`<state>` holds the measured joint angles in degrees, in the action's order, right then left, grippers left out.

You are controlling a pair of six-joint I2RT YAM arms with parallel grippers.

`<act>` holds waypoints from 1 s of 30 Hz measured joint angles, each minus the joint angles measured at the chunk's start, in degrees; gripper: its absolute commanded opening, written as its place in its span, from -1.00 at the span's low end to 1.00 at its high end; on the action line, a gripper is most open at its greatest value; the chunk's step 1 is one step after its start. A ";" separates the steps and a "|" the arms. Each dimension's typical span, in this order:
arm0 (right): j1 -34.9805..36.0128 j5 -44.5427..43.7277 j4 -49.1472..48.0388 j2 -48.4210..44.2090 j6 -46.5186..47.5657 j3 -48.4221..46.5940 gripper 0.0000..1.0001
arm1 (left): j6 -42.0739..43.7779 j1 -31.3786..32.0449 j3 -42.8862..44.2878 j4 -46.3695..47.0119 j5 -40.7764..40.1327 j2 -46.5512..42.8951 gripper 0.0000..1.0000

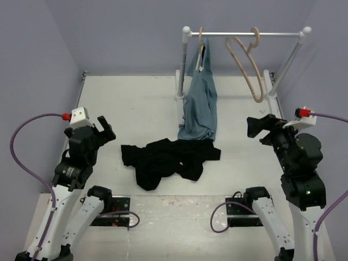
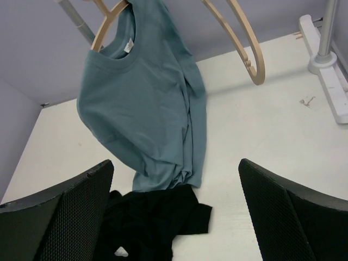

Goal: Place the t-shirt on the hanger
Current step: Pick up the hanger from the clothesline.

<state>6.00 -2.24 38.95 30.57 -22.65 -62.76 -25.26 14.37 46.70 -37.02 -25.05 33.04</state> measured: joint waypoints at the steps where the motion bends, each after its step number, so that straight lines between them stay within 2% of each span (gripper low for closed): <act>1: 0.00 0.03 -0.02 0.27 -0.03 0.02 0.97 | 0.00 0.00 0.00 0.01 0.01 0.00 1.00; 11: 0.00 0.09 -0.19 3.49 0.00 0.41 0.97 | 0.00 0.00 -0.01 0.04 0.83 0.55 1.00; 17: 0.00 -4.78 -0.38 8.55 2.76 -2.71 0.98 | 0.41 0.00 -0.34 0.28 1.71 0.90 1.00; 25: 0.00 -11.37 -3.68 28.76 10.81 -17.34 0.97 | 0.80 0.00 -0.48 0.56 3.28 1.87 1.00; 30: -0.73 -14.01 -1.66 48.81 15.57 -33.15 0.88 | 0.87 0.00 -0.55 1.00 3.98 0.63 1.00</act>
<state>5.27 -16.25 37.29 79.38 -7.08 -95.91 -24.39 14.37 46.15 -36.02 -21.07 33.66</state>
